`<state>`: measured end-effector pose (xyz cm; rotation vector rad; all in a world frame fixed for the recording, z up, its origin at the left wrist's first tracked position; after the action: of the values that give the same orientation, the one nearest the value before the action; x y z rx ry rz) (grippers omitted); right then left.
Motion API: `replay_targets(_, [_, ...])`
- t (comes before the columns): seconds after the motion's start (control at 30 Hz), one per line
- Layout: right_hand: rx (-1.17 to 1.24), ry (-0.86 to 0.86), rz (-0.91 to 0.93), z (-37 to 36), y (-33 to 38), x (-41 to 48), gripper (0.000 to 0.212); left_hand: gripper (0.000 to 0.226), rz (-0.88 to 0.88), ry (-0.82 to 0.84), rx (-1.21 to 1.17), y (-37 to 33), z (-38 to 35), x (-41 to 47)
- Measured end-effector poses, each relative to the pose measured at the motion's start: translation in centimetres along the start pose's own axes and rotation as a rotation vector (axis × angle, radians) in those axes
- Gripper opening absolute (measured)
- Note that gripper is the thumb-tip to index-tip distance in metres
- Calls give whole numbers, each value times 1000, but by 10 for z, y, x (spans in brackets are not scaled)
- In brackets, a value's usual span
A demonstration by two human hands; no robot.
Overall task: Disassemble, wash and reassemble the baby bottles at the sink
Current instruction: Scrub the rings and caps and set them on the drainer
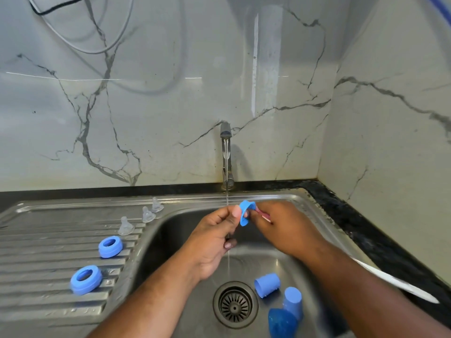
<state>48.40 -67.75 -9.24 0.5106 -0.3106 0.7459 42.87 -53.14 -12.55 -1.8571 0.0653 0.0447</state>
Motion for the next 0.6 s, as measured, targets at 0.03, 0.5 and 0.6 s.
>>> replay_targets(0.03, [-64,-6,4,0,1,0,50,28,3,-17,41,0,1,0])
replay_targets(0.5, [-66,28,10,-1,-13,1,46,30,98,-57,-296,-2,9,2])
replay_targets(0.6, [-15,-49,40,10,-6,1,44,30,135,-119,-368,1,16,4])
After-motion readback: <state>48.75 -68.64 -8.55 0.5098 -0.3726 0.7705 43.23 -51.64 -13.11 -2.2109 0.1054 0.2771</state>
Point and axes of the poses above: each hand's wrist, its own x-axis towards the middle knuckle, its own z-axis out of the back of the hand, y = z × x, the point moved 6 cm from there along x, towards the middle knuckle, and after that the axes turned 10 degrees about z, right-handed, at the moved point
